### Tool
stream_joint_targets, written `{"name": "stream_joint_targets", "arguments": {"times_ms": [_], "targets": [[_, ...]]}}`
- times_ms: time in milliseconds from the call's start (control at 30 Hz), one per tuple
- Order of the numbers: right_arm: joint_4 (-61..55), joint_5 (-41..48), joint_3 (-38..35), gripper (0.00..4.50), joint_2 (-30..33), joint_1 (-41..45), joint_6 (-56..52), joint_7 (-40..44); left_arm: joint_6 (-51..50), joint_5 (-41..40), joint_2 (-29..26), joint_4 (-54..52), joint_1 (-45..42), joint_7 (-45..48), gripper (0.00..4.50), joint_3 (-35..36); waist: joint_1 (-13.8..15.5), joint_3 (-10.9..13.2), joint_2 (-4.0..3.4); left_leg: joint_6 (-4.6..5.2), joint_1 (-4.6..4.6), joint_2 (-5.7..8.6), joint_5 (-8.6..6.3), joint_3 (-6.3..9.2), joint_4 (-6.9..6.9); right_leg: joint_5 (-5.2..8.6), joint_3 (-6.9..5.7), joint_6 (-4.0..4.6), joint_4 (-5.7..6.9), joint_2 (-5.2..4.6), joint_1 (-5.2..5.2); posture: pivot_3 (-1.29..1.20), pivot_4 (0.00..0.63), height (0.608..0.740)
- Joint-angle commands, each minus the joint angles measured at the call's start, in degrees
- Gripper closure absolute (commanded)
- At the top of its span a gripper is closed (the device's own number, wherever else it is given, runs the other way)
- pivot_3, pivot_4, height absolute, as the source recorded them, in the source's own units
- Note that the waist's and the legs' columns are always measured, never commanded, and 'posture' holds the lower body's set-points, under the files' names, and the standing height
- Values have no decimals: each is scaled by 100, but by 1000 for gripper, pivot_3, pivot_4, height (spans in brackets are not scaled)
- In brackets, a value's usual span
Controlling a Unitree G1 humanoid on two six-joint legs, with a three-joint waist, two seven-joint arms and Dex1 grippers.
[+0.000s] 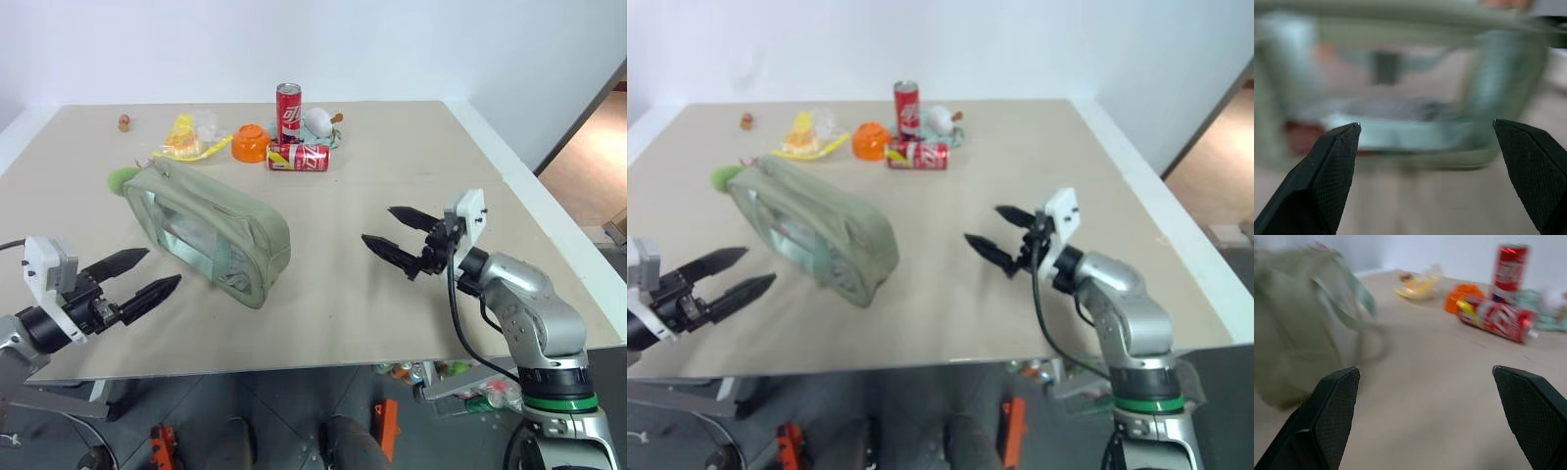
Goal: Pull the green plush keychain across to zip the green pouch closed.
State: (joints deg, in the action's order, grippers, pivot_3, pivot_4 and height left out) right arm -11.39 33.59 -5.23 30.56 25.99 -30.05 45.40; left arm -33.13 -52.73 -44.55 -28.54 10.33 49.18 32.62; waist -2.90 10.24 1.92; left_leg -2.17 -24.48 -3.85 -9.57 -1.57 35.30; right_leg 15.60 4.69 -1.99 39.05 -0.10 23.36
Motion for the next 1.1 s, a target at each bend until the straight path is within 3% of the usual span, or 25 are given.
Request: {"name": "stream_joint_targets", "arguments": {"times_ms": [33,267,500,533,600,933,967,1100], "targets": [[-493,579,312,4,-292,618,-661,-44,-250,-393,-197,-427,113,137,16,113,-18,0,0,0,3,-2,0,-1,0,-1,0,4,1,1,0,0,150,740],[164,4,1206,4,-1077,1405,-617,-198,-267,-480,-85,-756,-81,-44,16,-367,7,-1,2,0,-3,-7,0,3,0,2,-2,12,0,12,4,0,150,740],[1023,-379,1350,4,-1405,1721,-242,-15,-209,-360,-54,-861,-321,-250,16,-656,19,-2,4,0,-18,2,0,3,1,-7,-1,-5,-2,3,11,0,150,740],[1081,-385,1361,408,-1429,1744,-221,40,-187,-318,-61,-855,-340,-250,0,-678,18,-2,4,0,-17,2,-1,3,0,-9,-2,-8,-2,4,11,0,150,740],[1120,-371,1368,798,-1442,1759,-225,149,-166,-295,-46,-839,-378,-280,0,-704,18,-2,4,2,-17,-2,-3,8,-3,-8,-4,-6,-1,12,12,0,150,740],[963,-286,1371,4241,-1439,1763,-464,581,-74,-79,69,-681,-528,-281,0,-874,18,-2,3,2,-17,-4,-3,11,-3,-6,-7,-6,-1,15,12,0,150,740],[959,-286,1360,4463,-1450,1780,-467,592,-65,-61,76,-659,-564,-283,0,-905,18,-2,4,2,-17,-4,-3,11,-3,-6,-7,-7,-1,15,12,0,150,740],[932,-334,1358,4463,-1418,1848,-400,711,-16,0,112,-583,-678,-277,0,-1018,18,-2,3,2,-17,-4,-3,11,-3,-7,-7,-8,-1,15,12,0,150,740]]}}
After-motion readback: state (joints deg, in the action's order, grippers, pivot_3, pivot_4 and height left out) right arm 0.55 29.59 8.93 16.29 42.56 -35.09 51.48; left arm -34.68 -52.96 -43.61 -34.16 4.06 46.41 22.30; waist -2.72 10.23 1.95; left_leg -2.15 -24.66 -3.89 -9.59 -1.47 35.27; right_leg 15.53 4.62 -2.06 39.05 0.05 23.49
